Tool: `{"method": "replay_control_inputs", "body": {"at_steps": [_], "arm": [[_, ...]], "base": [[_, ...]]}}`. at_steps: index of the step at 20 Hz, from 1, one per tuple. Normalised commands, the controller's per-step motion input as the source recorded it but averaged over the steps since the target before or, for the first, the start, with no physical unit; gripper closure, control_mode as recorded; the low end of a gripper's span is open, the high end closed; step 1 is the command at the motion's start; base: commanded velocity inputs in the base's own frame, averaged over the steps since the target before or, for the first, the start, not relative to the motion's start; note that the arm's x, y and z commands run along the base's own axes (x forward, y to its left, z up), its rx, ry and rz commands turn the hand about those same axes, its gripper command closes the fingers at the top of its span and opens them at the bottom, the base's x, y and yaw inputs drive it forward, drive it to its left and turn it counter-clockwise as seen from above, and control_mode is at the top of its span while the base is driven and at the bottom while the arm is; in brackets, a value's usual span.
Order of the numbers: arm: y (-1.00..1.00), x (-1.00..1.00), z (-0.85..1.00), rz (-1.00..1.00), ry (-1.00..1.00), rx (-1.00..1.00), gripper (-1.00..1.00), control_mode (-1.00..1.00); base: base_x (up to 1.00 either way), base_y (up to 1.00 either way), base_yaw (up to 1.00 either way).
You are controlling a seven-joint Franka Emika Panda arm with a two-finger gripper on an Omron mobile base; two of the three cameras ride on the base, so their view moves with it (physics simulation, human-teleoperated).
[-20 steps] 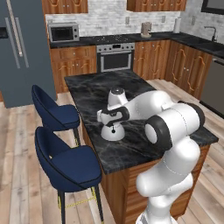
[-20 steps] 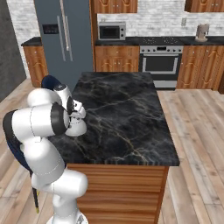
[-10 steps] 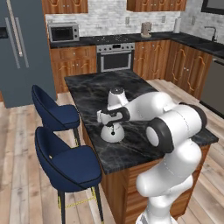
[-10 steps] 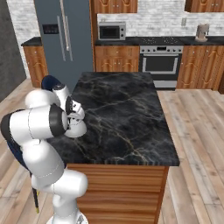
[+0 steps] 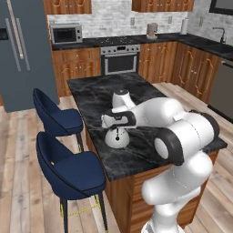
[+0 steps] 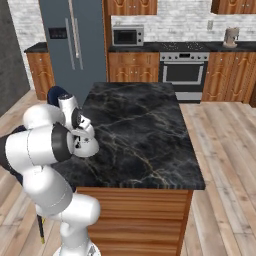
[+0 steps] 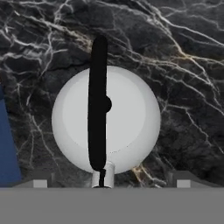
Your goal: The kettle is done boiling. Turn off the stove, then wait for 300 timesteps before moving the kettle to the dining table.
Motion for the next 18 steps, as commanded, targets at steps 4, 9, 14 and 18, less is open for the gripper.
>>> {"method": "replay_control_inputs", "body": {"at_steps": [4,9,14,18], "arm": [[0.00,-0.19,0.21,-0.10,0.08,0.00,-1.00,-1.00],[0.00,-0.34,0.16,-0.11,0.03,0.00,-1.00,-1.00],[0.00,-0.65,0.05,-0.10,-0.01,0.00,-1.00,-1.00],[0.00,-0.70,0.14,-0.10,-0.04,0.00,-1.00,-1.00]], "base": [[0.00,0.00,0.00],[0.00,0.00,0.00],[0.00,0.00,0.00],[0.00,0.00,0.00]]}}
